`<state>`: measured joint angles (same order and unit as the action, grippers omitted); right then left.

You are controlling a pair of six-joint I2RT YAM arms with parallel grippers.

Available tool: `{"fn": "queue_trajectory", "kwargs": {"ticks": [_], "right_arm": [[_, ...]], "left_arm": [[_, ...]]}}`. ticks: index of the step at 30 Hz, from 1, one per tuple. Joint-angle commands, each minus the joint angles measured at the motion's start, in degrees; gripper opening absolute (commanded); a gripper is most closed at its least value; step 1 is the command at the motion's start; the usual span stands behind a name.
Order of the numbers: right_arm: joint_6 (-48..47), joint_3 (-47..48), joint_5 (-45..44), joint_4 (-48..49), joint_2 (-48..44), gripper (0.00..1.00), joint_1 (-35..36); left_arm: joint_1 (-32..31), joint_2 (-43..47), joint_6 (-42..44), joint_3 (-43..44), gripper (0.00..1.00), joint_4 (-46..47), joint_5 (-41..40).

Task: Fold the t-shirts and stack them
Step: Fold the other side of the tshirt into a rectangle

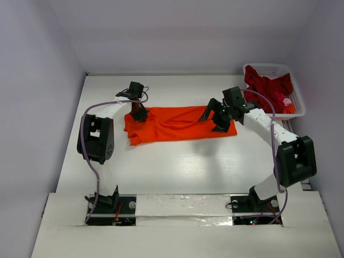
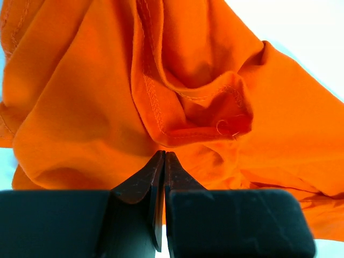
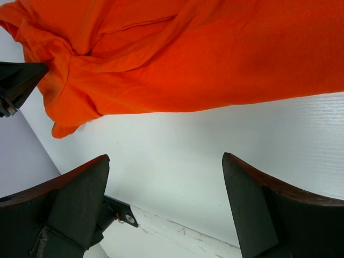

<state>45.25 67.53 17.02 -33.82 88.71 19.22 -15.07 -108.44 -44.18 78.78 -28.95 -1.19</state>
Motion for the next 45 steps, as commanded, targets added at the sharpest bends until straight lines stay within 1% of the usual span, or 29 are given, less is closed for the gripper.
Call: {"fn": "queue_trajectory", "kwargs": {"ticks": [1, 10, 11, 14, 18, 22, 24, 25, 26, 29, 31, 32, 35, 38, 40, 45], "right_arm": [[0.0, -0.5, 0.7, 2.4, -1.2, 0.91, 0.4], [-0.3, -0.6, -0.1, 1.5, -2.1, 0.91, 0.4], [-0.3, -0.6, -0.1, 1.4, -2.2, 0.91, 0.4], [-0.3, -0.7, -0.5, 1.0, -2.7, 0.91, 0.4], [-0.3, -0.7, -0.7, 0.8, -3.1, 0.91, 0.4], [-0.4, -0.5, -0.8, 0.6, -3.2, 0.91, 0.4], [-0.4, -0.4, -0.8, 0.6, -3.2, 0.91, 0.4], [-0.4, -0.3, -0.7, 0.6, -3.2, 0.91, 0.4], [-0.4, -0.3, -0.7, 0.7, -3.2, 0.91, 0.4], [-0.3, -0.5, -0.5, 0.9, -3.1, 0.91, 0.4], [-0.1, -0.5, -0.2, 1.2, -2.9, 0.91, 0.4], [0.0, -0.5, 0.1, 1.5, -2.8, 0.91, 0.4], [0.4, -0.4, 0.6, 1.8, -2.7, 0.91, 0.4], [0.4, -0.3, 0.5, 1.7, -2.9, 0.91, 0.4], [0.1, -0.3, 0.4, 1.5, -3.1, 0.91, 0.4], [-0.3, -0.6, -0.1, 1.1, -3.7, 0.91, 0.4]], "left_arm": [[-0.4, 1.2, 0.4, 1.6, 0.0, 0.0, -1.3], [-0.4, -10.6, 1.6, 16.5, 0.0, -1.5, -2.1], [-0.4, -12.7, 1.6, 19.7, 0.0, -1.9, -2.1], [-0.4, -16.3, 1.6, 25.7, 0.0, -3.3, -1.9], [-0.4, -18.2, 1.6, 30.1, 0.0, -4.2, -0.7], [-0.4, -14.0, 1.8, 27.0, 0.0, -2.8, -0.8], [-0.4, -9.3, 2.3, 23.3, 0.0, -2.8, -1.5], [-0.4, -7.6, 2.3, 23.3, 0.0, -2.8, -2.5], [-0.4, -3.5, 2.3, 18.1, 0.0, -2.7, -2.8], [-0.4, 2.7, 3.5, 11.5, 0.0, -2.7, -3.4], [-0.4, 4.2, 4.4, 8.9, 0.0, -4.1, -3.9], [-0.4, 5.3, 4.5, 5.7, 0.0, -4.0, -4.1], [-0.4, 6.7, 4.5, 0.0, 0.0, -1.8, -5.0], [-0.4, 5.2, 3.9, -1.5, 0.0, -0.6, -5.2], [-0.4, 3.6, 3.9, -1.1, 0.0, -0.2, -5.0], [-0.4, -3.8, 4.4, 4.3, 0.0, -1.9, -4.4]]}}
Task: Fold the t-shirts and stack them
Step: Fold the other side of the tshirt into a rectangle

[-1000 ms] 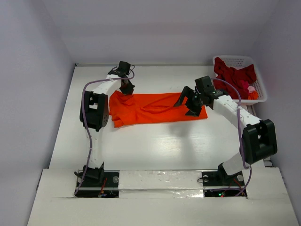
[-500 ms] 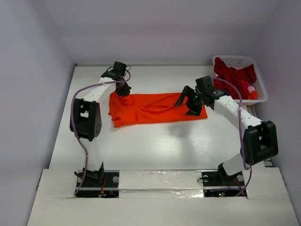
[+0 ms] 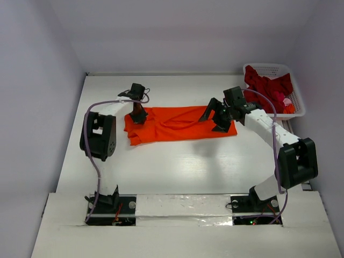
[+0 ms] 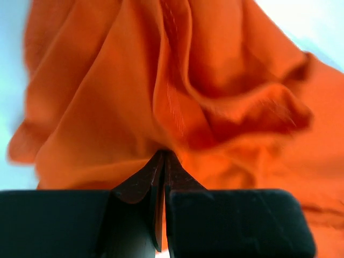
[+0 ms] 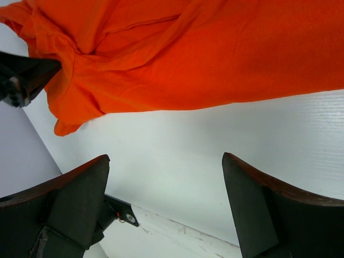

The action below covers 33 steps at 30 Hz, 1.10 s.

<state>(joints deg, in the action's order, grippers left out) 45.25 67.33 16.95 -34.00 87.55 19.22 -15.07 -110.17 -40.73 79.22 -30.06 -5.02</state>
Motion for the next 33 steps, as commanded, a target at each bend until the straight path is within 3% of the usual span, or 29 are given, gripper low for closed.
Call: {"fn": "queue_trajectory", "kwargs": {"ticks": [1, 11, 15, 19, 26, 33], "right_arm": [[-0.3, -0.4, -0.2, 1.3, -2.6, 0.91, 0.4], [-0.3, -0.7, -0.4, 1.3, -2.6, 0.91, 0.4], [-0.1, -0.7, -0.2, 1.7, -2.4, 0.91, 0.4], [-0.1, -0.8, -0.1, 1.7, -2.5, 0.91, 0.4], [0.1, -1.5, 0.4, 2.3, -2.6, 0.91, 0.4], [0.7, -1.8, 0.9, 2.9, -2.6, 0.91, 0.4]], "left_arm": [[-0.4, -2.9, 0.9, 4.7, 0.0, -0.9, -0.5], [-0.4, -12.9, 2.0, 26.4, 0.0, -7.4, -0.5], [-0.4, -13.8, 2.5, 29.4, 0.0, -9.7, -0.6], [-0.4, -11.1, 2.7, 24.4, 0.0, -8.6, -0.8], [-0.4, 2.0, 3.3, 8.5, 0.0, -6.0, 0.7], [-0.4, 4.8, 2.8, -1.3, 0.0, -2.5, -0.4]]}}
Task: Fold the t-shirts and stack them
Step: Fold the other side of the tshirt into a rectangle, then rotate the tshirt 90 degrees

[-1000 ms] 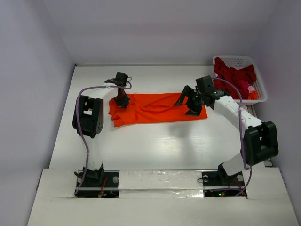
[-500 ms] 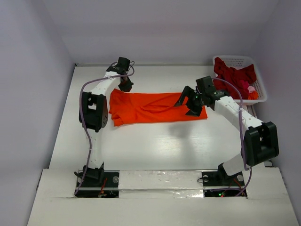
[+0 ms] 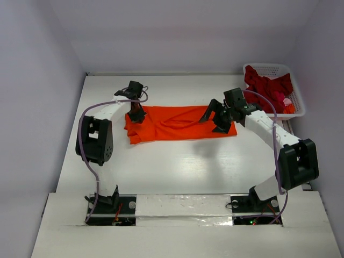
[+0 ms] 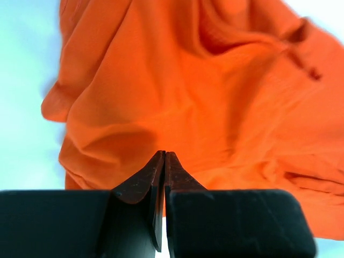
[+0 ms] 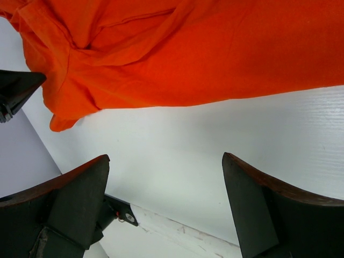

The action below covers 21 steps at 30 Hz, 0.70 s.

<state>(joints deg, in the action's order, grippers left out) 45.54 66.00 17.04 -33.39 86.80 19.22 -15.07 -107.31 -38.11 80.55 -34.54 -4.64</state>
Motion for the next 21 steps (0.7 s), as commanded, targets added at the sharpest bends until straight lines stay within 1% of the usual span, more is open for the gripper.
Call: {"fn": "queue_trajectory", "kwargs": {"ticks": [1, 8, 12, 13, 14, 16, 17, 18, 20, 21], "right_arm": [[0.3, -0.5, 0.7, 2.3, -2.2, 0.91, 0.4], [-0.6, 0.4, 0.0, 1.4, -2.3, 0.91, 0.4], [-1.7, 2.0, -2.0, -0.2, -2.2, 0.91, 0.4], [-3.0, 3.7, -3.0, -0.6, -1.9, 0.91, 0.4], [-4.0, 4.9, -3.9, -1.1, -1.6, 0.88, 0.4], [-7.0, 9.2, -8.5, -3.3, 1.0, 0.54, 0.4], [-7.8, 10.7, -12.6, -4.1, 2.2, 0.33, 0.4], [-8.5, 12.3, -14.8, -6.3, 3.6, 0.0, 0.4], [-10.6, 16.0, -20.3, -7.2, 8.2, 0.0, 0.4], [-11.1, 16.8, -21.5, -7.2, 9.7, 0.0, 0.4]], "left_arm": [[0.1, 1.8, -0.1, -3.0, 0.0, 2.4, -0.9], [0.1, -4.8, -2.1, 0.1, 0.0, 3.0, 0.5], [0.1, -6.3, -3.1, 1.5, 0.0, 4.3, 0.5], [0.1, -6.6, -3.1, 2.1, 0.0, 4.1, 0.5], [0.1, -7.5, -3.1, 2.7, 0.0, 4.0, 0.6], [0.1, -8.4, -2.7, 4.2, 0.0, 3.3, 0.8], [0.1, -9.0, -2.4, 4.6, 0.0, 3.2, 0.8], [0.1, -9.1, -2.2, 4.6, 0.0, 3.1, 0.8], [0.1, -9.1, -1.9, 3.9, 0.0, 3.3, 0.7], [0.1, -8.9, -1.9, 3.6, 0.0, 3.5, 0.7]]}}
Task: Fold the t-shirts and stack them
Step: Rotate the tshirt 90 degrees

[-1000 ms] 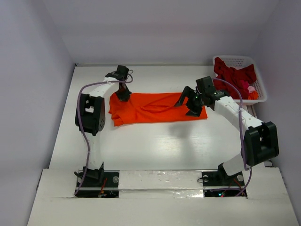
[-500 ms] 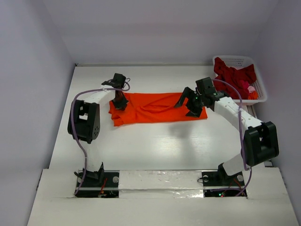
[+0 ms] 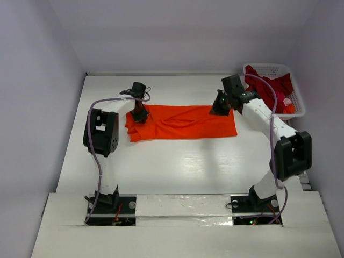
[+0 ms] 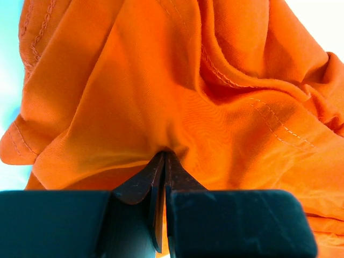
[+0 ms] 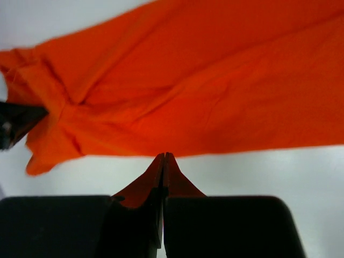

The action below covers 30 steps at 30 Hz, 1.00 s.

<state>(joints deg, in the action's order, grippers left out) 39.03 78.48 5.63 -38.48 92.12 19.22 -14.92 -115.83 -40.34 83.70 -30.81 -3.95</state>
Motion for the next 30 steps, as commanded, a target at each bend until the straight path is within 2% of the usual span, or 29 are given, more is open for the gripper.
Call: {"fn": "queue_trajectory", "kwargs": {"ticks": [1, 6, 9, 19, 30], "right_arm": [[-5.2, 5.0, -11.2, -2.2, 5.9, 0.0, 0.4], [-6.0, 8.6, -13.6, -3.1, 16.1, 0.0, 0.4], [-6.2, 8.6, -14.9, -2.9, 19.1, 0.0, 0.4], [-5.1, 6.6, -14.2, -1.2, 21.8, 0.0, 0.4], [-1.8, -9.7, -6.2, 8.4, 17.1, 0.0, 0.4]], "left_arm": [[0.0, -0.3, 0.4, 0.0, 0.0, 0.0, 0.0], [0.5, 0.5, 0.5, -1.7, 0.0, 0.8, 0.6], [0.5, 0.7, 0.7, -1.6, 0.0, 0.9, 1.0], [0.5, 1.7, 1.8, -1.4, 0.0, 0.5, 1.6], [1.0, -0.2, 2.3, -1.6, 0.0, 1.5, 2.3]]}}
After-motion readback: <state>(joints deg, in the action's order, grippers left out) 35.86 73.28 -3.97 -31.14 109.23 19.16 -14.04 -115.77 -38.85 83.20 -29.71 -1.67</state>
